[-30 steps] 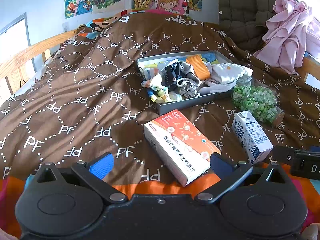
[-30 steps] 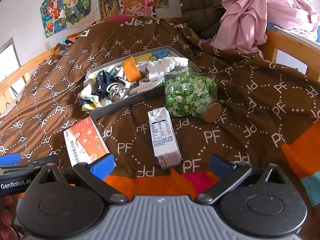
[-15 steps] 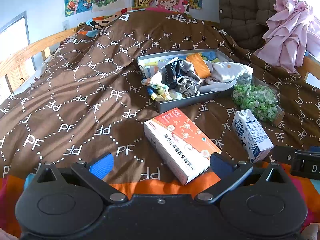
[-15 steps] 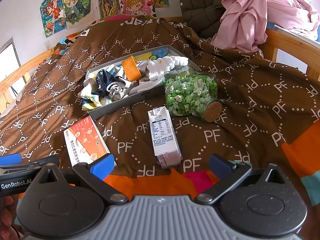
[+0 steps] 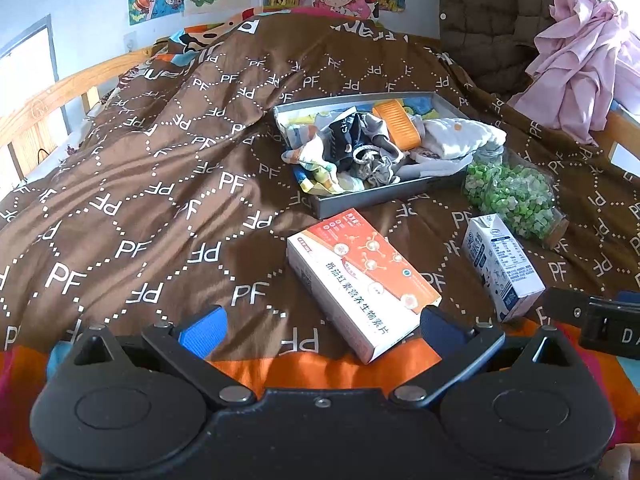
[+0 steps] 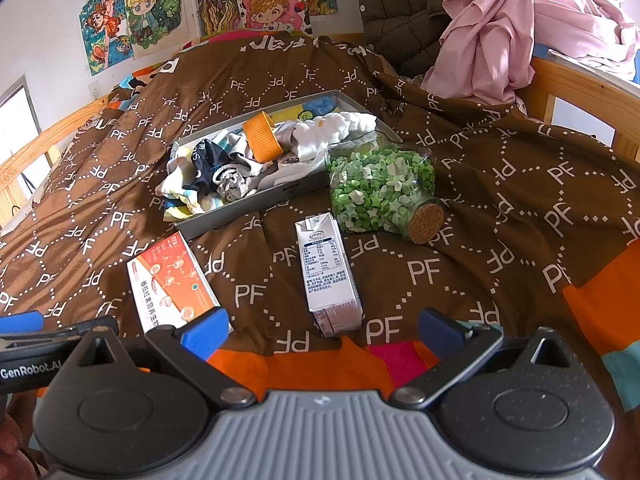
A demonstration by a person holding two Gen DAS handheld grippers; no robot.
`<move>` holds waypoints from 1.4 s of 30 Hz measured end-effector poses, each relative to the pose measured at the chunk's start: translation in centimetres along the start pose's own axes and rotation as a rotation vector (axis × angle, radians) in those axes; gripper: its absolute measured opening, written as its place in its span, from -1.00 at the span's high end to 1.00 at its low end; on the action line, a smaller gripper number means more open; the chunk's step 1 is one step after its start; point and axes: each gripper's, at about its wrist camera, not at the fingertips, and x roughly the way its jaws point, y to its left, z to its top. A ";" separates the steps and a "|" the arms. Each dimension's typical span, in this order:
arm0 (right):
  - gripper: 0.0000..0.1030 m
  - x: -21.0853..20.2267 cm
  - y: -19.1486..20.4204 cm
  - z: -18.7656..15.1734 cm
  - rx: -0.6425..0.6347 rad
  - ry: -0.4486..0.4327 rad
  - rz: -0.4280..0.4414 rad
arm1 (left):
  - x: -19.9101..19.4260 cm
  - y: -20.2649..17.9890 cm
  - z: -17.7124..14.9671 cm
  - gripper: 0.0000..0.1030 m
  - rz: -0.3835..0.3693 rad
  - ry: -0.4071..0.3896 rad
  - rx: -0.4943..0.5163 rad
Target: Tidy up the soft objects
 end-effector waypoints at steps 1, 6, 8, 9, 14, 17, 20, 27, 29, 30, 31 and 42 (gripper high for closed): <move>-0.99 0.0 -0.1 0.1 0.000 0.000 0.001 | -0.1 0.0 0.0 -0.98 -0.002 0.000 0.001; -0.99 0.0 0.0 0.0 0.001 0.001 0.001 | 0.0 -0.1 0.2 -0.98 -0.001 0.008 0.005; -0.99 0.0 -0.1 0.0 0.001 0.001 0.001 | 0.0 -0.1 0.3 -0.98 0.001 0.010 0.006; -0.99 0.0 -0.1 0.1 0.001 0.001 0.001 | -0.1 -0.2 0.2 -0.98 0.001 0.010 0.007; -0.99 0.0 -0.1 0.1 0.001 0.002 0.001 | 0.0 -0.1 0.2 -0.98 0.003 0.013 0.008; -0.99 0.1 -0.1 0.2 0.001 0.002 0.001 | 0.0 -0.1 0.2 -0.99 0.004 0.015 0.009; -0.99 0.0 -0.1 0.1 0.001 0.002 0.001 | -0.1 -0.1 0.2 -0.99 0.003 0.015 0.009; -0.99 0.0 -0.1 0.1 0.001 0.002 0.001 | -0.1 -0.2 0.1 -0.99 0.004 0.015 0.009; -0.99 0.0 -0.1 0.1 0.001 0.002 0.002 | 0.0 -0.2 0.2 -0.99 0.005 0.016 0.010; -0.99 0.0 -0.1 0.1 0.001 0.002 0.002 | 0.0 -0.2 0.1 -0.99 0.007 0.017 0.009; -0.99 0.0 -0.1 0.1 0.001 0.002 0.002 | 0.0 -0.2 0.2 -0.98 0.010 0.019 0.009; -0.99 0.0 0.0 0.0 0.001 0.003 0.002 | 0.0 -0.1 0.2 -0.99 0.007 0.024 0.014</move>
